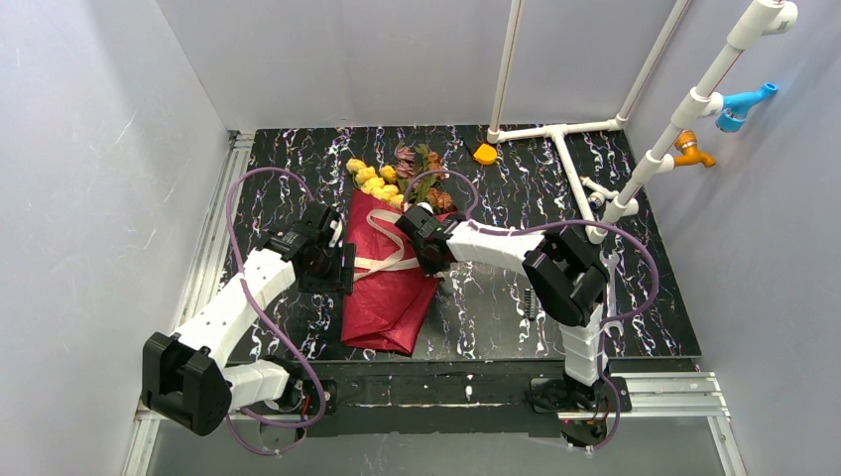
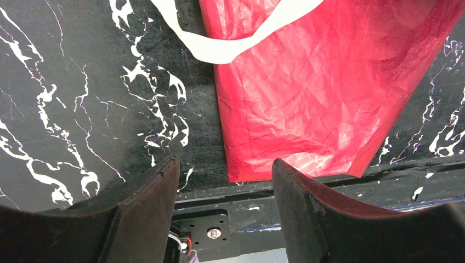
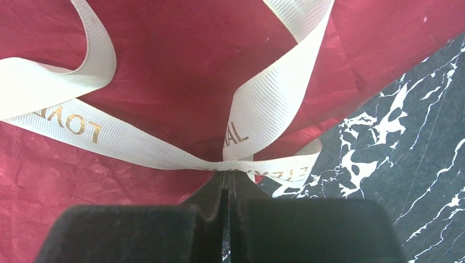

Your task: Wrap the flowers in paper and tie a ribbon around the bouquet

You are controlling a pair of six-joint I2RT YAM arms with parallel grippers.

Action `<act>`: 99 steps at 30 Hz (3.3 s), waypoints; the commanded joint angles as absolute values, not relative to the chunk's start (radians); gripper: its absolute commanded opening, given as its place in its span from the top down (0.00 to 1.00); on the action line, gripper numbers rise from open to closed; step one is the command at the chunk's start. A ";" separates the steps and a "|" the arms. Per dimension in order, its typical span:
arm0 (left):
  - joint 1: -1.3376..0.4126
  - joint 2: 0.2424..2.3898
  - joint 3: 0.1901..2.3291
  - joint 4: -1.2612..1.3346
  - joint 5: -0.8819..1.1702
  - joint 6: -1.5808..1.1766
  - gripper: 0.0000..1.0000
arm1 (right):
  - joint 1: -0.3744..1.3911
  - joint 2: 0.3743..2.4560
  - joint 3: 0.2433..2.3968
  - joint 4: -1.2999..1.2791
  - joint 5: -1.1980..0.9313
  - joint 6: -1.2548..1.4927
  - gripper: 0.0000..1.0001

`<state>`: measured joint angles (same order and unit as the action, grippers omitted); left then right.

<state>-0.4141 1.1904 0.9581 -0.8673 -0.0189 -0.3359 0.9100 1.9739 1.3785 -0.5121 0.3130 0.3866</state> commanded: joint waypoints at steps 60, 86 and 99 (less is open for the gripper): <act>-0.078 1.510 1.013 -0.671 -0.070 -1.172 0.13 | 0.815 1.459 0.922 -0.397 0.135 0.367 0.99; -0.016 1.720 1.029 -0.543 -0.005 -1.161 1.00 | 0.808 1.391 0.898 -0.466 0.199 0.370 0.99; 0.261 1.538 1.053 -0.687 -0.041 -0.928 1.00 | 0.579 1.308 0.892 -0.591 0.297 0.332 0.99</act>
<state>0.1741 1.6402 1.0409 -0.5865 0.0021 -1.0351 0.6506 1.3548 0.9001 -0.5407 0.2382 0.3389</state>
